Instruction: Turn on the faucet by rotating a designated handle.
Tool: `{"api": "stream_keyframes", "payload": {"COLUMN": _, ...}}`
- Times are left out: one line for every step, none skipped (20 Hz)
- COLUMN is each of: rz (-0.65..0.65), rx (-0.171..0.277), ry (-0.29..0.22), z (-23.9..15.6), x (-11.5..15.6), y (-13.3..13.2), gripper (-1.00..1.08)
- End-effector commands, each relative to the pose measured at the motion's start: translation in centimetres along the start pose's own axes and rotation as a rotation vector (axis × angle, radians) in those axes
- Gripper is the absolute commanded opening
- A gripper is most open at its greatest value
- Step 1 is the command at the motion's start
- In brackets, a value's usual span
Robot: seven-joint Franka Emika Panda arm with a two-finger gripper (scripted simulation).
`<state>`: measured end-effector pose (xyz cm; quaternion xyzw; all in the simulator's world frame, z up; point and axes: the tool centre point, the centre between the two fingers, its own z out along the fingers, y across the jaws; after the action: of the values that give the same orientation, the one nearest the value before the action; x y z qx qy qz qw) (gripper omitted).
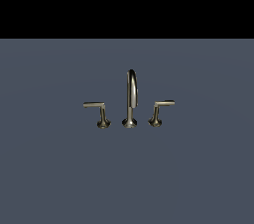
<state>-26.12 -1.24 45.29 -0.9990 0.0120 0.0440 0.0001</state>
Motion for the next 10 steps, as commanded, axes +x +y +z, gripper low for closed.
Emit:
{"api": "stream_keyframes", "payload": {"rz": 0.0, "rx": 0.0, "ry": 0.0, "z": 0.0, "x": 0.0, "y": 0.0, "gripper": -1.0}}
{"api": "stream_keyframes", "payload": {"rz": 0.0, "rx": 0.0, "ry": 0.0, "z": 0.0, "x": -0.01, "y": 0.02, "gripper": -1.0}}
{"api": "stream_keyframes", "payload": {"rz": -0.001, "rx": 0.0, "ry": -0.002, "z": 0.05, "x": 0.03, "y": 0.05, "gripper": -1.0}}
{"api": "stream_keyframes", "payload": {"rz": -0.001, "rx": -0.001, "ry": -0.004, "z": 0.11, "x": 0.06, "y": 0.11, "gripper": -1.0}}
{"api": "stream_keyframes", "payload": {"rz": -0.003, "rx": -0.001, "ry": -0.007, "z": 0.2, "x": 0.1, "y": 0.19, "gripper": -1.0}}
{"api": "stream_keyframes", "payload": {"rz": -0.004, "rx": -0.002, "ry": -0.01, "z": 0.31, "x": 0.15, "y": 0.3, "gripper": -1.0}}
{"api": "stream_keyframes", "payload": {"rz": -0.007, "rx": -0.004, "ry": -0.014, "z": 0.41, "x": 0.18, "y": 0.4, "gripper": -1.0}}
{"api": "stream_keyframes", "payload": {"rz": -0.009, "rx": -0.005, "ry": -0.017, "z": 0.5, "x": 0.18, "y": 0.49, "gripper": -1.0}}
{"api": "stream_keyframes", "payload": {"rz": -0.011, "rx": -0.006, "ry": -0.02, "z": 0.55, "x": 0.17, "y": 0.55, "gripper": -1.0}}
{"api": "stream_keyframes", "payload": {"rz": -0.013, "rx": -0.007, "ry": -0.021, "z": 0.58, "x": 0.14, "y": 0.58, "gripper": -1.0}}
